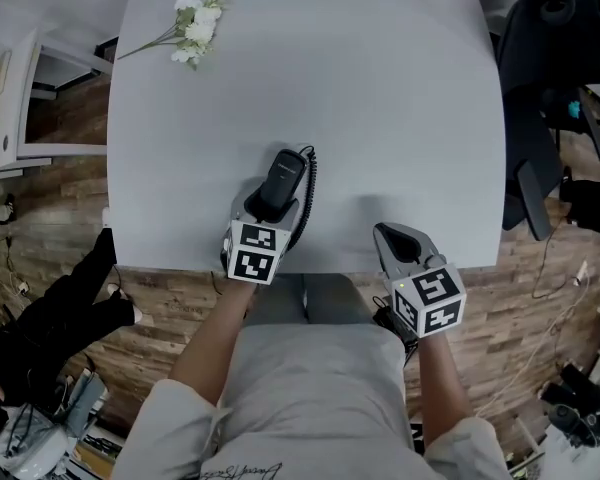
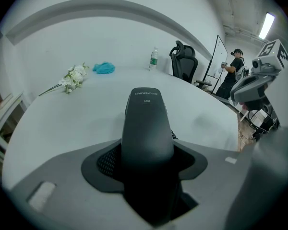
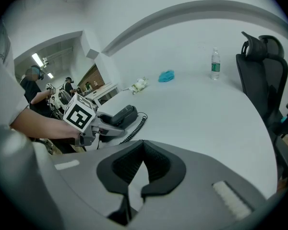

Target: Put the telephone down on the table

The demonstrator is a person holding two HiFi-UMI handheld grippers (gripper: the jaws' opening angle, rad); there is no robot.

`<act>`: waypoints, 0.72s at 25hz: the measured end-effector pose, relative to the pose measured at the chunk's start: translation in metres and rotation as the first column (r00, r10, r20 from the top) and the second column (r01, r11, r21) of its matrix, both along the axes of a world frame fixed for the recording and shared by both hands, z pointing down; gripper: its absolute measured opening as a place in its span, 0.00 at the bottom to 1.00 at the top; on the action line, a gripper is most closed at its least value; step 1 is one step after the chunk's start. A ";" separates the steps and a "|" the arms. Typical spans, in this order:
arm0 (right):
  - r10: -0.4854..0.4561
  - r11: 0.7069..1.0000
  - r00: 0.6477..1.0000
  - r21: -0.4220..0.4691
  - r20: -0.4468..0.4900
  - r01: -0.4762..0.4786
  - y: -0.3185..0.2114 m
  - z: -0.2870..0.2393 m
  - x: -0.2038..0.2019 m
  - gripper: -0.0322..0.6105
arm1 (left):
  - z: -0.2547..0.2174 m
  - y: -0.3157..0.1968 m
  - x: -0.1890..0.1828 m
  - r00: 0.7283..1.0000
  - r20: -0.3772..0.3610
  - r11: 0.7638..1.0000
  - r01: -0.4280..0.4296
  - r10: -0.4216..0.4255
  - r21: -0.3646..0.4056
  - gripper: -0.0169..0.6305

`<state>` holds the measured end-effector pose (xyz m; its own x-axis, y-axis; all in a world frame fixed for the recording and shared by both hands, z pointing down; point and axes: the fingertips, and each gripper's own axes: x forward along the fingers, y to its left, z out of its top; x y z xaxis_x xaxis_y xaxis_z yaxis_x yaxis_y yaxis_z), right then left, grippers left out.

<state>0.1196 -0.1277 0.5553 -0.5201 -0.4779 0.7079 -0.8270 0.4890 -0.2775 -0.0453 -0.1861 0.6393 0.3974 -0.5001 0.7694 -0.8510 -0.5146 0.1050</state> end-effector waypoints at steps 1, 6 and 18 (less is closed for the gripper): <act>-0.001 1.000 1.000 -0.002 -0.001 0.001 -0.001 0.001 0.001 0.06 | 0.001 -0.001 0.000 1.000 0.003 1.000 0.001 -0.001 -0.002 0.48; -0.011 1.000 1.000 -0.004 0.004 0.011 -0.002 0.002 -0.002 0.06 | 0.004 -0.002 0.001 1.000 0.010 1.000 0.009 -0.009 -0.018 0.48; -0.009 1.000 1.000 -0.013 0.013 0.009 -0.006 0.006 -0.003 0.06 | 0.011 -0.003 0.005 0.999 0.039 0.998 0.005 -0.003 -0.056 0.48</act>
